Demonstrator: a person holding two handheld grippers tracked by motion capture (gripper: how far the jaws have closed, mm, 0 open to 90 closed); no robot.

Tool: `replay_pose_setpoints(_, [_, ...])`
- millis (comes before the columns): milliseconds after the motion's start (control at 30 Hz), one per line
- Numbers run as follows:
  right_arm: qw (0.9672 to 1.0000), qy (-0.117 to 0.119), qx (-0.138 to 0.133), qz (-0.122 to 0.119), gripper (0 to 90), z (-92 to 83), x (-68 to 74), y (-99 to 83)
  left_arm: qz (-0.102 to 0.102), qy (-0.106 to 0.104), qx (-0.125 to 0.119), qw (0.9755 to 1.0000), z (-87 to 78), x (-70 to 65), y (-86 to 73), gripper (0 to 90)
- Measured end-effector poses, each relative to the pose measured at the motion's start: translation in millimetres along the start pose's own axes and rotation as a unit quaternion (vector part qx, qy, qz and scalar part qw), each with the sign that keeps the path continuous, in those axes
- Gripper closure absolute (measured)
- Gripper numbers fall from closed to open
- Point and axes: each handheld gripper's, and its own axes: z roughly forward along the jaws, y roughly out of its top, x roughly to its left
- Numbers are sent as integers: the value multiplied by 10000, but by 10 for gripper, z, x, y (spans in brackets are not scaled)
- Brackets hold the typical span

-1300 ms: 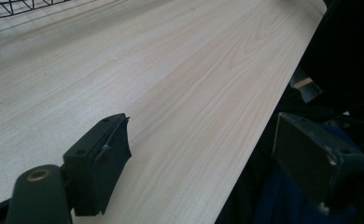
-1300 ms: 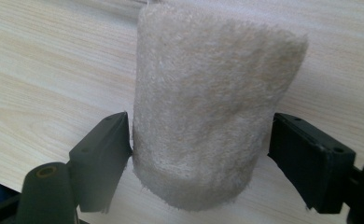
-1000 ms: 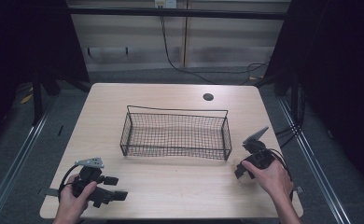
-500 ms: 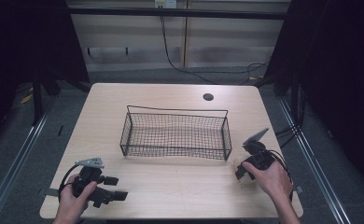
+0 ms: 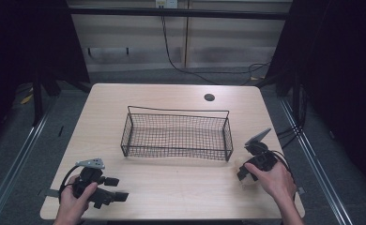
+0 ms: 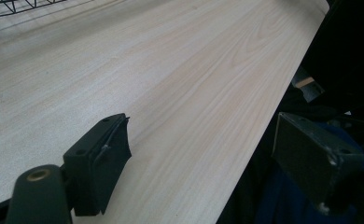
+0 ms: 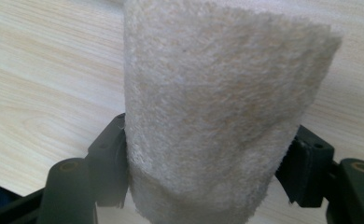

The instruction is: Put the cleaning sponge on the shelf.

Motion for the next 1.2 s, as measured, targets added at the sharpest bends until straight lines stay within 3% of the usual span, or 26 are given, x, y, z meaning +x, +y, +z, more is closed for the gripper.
replay_pose_setpoints(267, [9999, 87, -56, -58, 296, -111, 34, 10, 0, -4, 0, 10000, -1, 0, -1, 183])
replay_pose_setpoints(333, [9997, 199, -84, -121, 296, -153, 30, 15, 3, 10, 3, 10000, 1, 1, 0, 183])
replay_pose_setpoints(533, [9998, 149, -93, -130, 296, -281, 61, 27, 7, 16, -3, 10000, -15, 7, 0, 183])
replay_pose_setpoints(733, [9993, 289, -122, -184, 296, -334, 67, 33, 14, 7, 0, 10000, -14, 6, 0, 183])
replay_pose_setpoints(1200, [9987, 376, -131, -333, 297, -526, 88, 19, 17, -17, 10, 10000, -9, 4, 2, 183])
